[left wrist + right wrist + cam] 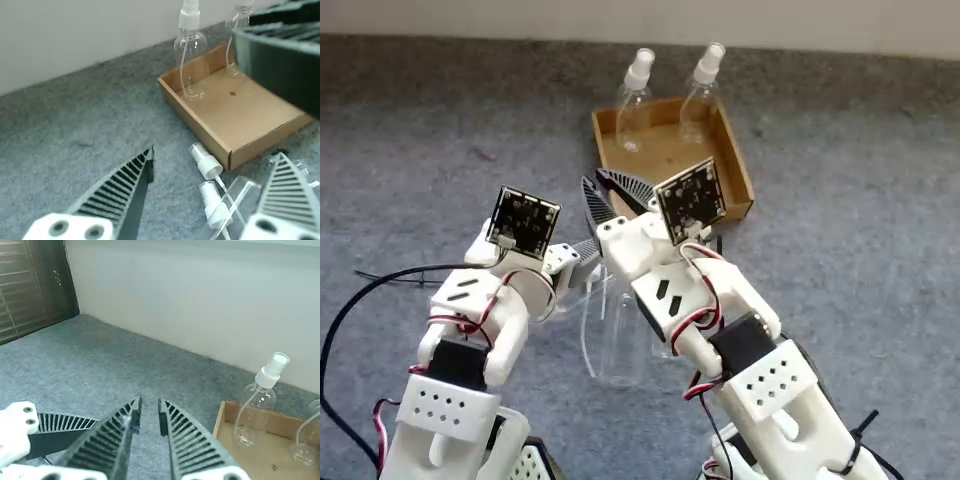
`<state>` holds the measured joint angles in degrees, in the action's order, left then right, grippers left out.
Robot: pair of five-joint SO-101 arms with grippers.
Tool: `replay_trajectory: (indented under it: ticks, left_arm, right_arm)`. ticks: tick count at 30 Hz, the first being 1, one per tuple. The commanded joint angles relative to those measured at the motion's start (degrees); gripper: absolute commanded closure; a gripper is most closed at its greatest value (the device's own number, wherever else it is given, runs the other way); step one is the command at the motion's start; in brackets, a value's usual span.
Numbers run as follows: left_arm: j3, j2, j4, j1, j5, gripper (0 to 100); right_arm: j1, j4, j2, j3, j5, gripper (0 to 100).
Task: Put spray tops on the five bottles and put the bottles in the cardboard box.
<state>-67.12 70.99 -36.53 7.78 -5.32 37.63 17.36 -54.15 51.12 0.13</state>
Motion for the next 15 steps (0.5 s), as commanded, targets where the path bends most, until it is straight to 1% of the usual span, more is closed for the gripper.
replay_trajectory:
  ticks: [1,5,6,8,10,12,13,15]
  left_arm:
    - [1.8,0.0,1.2,-0.2,0.4,67]
    - [2.5,0.0,-0.2,-0.6,0.4,67]
    - [3.0,0.0,-0.5,-1.7,0.4,67]
    - [7.2,-0.5,-3.1,-8.6,0.4,68]
    - [14.6,-1.5,-8.2,-18.6,0.5,72]
    - [20.4,-4.5,-12.1,-26.6,1.2,74]
    - [23.8,-7.2,-13.9,-29.5,1.3,74]
    - [30.0,-13.8,-16.9,-32.9,0.0,74]
  right_arm:
    - [-1.8,0.0,-1.3,-2.9,-0.3,99.4]
    - [-1.8,0.0,-1.3,0.3,-0.3,99.4]
    - [-1.6,0.0,-1.3,1.4,-0.2,99.4]
    - [-1.6,1.3,-1.3,3.7,-0.2,99.4]
    - [-1.6,4.8,-1.3,5.8,-0.2,99.1]
    - [-1.4,7.4,-1.3,7.3,-0.1,98.9]
    - [-0.4,8.5,-1.3,8.0,-0.1,98.9]
    - [2.2,10.2,-1.3,9.5,-0.1,98.8]
